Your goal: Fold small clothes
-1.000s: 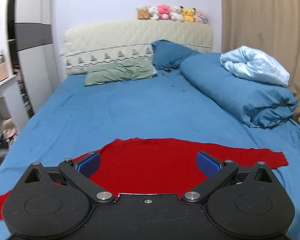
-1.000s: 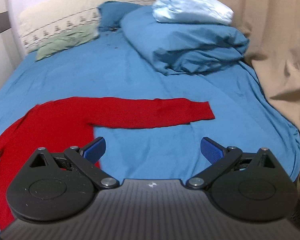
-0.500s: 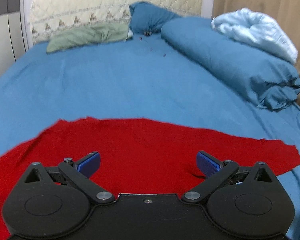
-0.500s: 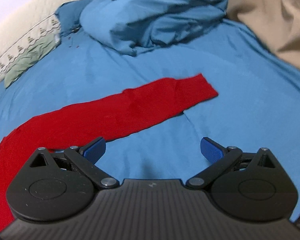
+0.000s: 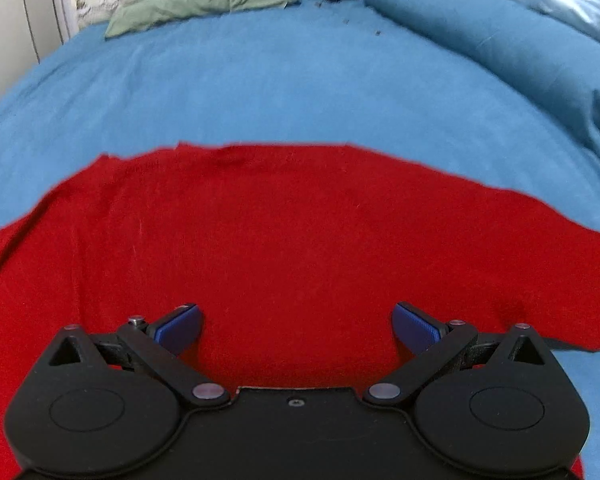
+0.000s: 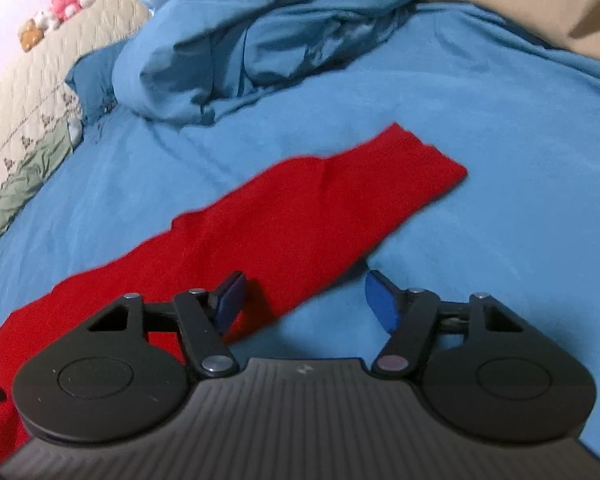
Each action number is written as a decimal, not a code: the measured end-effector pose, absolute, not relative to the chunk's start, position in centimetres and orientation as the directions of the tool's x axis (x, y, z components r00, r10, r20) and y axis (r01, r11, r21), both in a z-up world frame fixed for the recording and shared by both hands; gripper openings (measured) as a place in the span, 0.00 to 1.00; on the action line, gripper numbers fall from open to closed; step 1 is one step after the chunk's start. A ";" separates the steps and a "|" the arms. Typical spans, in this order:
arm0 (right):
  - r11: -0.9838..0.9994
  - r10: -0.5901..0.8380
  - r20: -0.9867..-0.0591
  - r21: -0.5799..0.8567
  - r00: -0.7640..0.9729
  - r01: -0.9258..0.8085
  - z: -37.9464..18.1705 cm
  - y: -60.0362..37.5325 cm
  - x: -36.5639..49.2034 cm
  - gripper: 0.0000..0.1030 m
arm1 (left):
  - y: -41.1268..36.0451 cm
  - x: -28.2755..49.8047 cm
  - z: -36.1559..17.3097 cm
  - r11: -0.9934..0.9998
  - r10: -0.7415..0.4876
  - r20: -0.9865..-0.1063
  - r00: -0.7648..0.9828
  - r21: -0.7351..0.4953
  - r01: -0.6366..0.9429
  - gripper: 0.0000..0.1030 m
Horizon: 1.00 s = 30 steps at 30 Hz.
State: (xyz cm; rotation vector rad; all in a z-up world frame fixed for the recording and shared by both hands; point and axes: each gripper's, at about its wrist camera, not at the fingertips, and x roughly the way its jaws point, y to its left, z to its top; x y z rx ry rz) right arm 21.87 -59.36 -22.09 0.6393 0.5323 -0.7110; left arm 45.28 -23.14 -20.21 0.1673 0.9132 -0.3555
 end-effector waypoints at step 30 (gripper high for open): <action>0.872 0.392 -0.493 0.467 0.777 -0.144 -14.5 -32.0 46.5 0.19 | -8.6 43.7 -16.9 0.955 -0.177 -0.699 0.693 0.050 0.294 1.00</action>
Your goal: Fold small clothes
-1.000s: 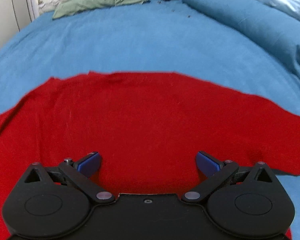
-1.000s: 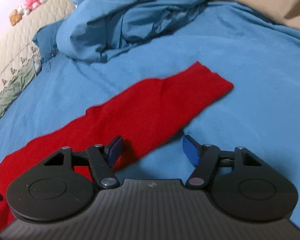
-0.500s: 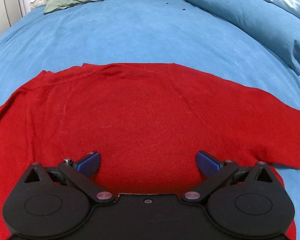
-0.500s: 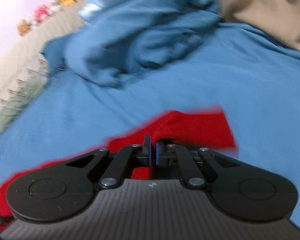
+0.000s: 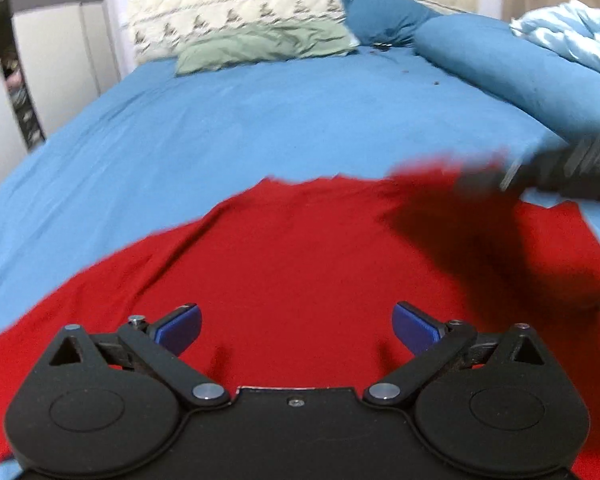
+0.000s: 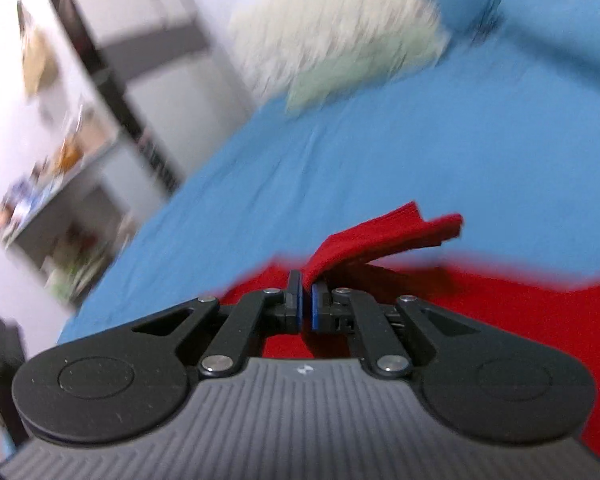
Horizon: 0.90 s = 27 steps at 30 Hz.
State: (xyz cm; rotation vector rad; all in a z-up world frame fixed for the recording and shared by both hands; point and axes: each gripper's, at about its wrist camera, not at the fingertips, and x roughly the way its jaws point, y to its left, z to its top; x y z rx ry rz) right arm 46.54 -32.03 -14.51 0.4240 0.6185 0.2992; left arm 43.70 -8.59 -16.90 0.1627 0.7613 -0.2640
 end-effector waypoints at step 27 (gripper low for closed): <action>0.929 0.023 -0.593 0.310 0.805 0.202 -16.3 -38.2 33.8 0.80 | -14.9 48.4 -19.7 0.890 -0.384 -0.724 0.573 -0.124 0.439 0.54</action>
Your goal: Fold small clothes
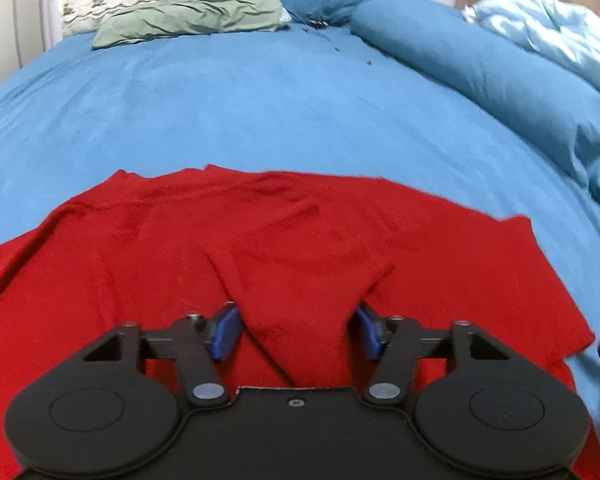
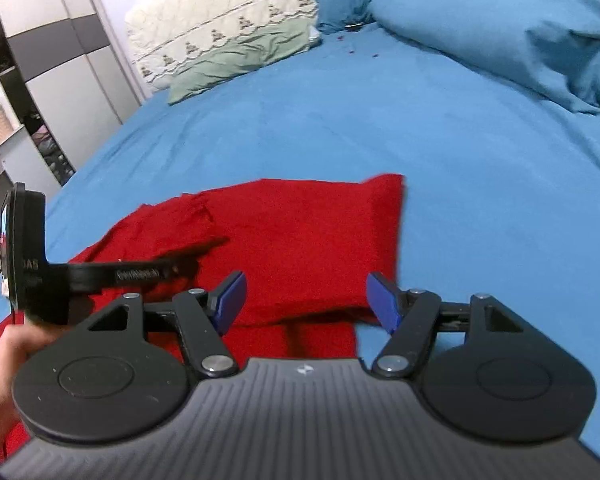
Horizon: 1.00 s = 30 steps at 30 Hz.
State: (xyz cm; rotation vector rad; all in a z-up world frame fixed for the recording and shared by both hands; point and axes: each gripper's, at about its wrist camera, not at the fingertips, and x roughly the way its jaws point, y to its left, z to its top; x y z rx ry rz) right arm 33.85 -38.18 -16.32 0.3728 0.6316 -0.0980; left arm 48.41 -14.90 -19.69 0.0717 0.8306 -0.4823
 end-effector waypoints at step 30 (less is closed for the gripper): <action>0.980 -0.112 -0.658 0.050 0.745 0.191 -22.1 -37.6 34.8 0.90 | -0.4 44.3 -12.8 0.972 -0.216 -0.411 0.886 -0.177 0.155 0.04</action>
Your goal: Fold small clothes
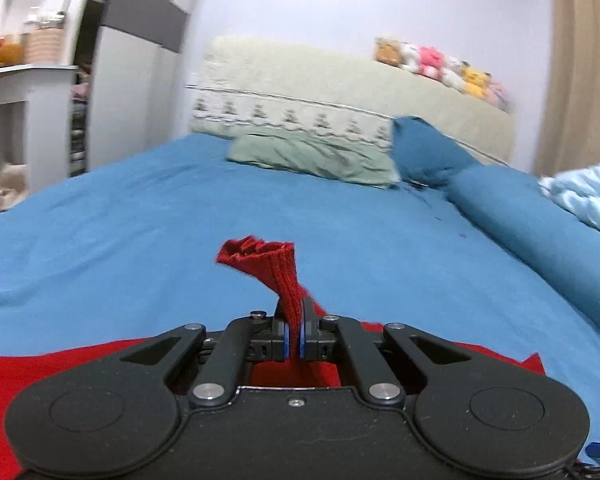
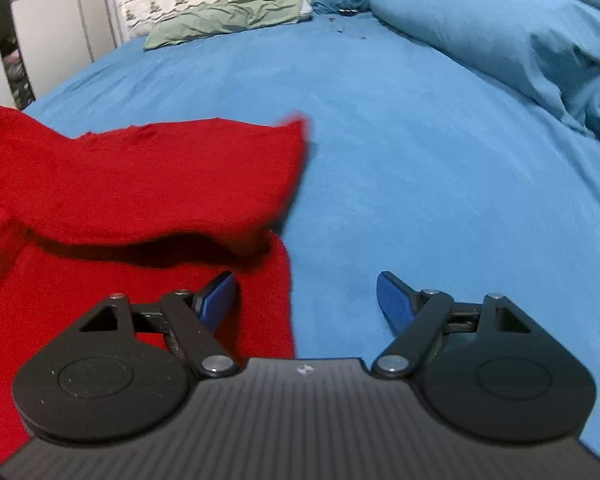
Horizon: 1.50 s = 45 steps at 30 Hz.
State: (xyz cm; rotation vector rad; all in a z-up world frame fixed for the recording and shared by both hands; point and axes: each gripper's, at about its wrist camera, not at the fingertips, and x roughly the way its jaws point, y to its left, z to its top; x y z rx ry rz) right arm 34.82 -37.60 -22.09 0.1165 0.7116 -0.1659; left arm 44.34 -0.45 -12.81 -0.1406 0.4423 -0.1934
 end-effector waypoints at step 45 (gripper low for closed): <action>1.000 -0.015 -0.572 -0.015 0.820 0.008 -19.7 -33.1 37.0 0.84 | 3.4 43.3 -17.0 0.995 -0.014 -0.526 0.851 0.078 0.065 0.06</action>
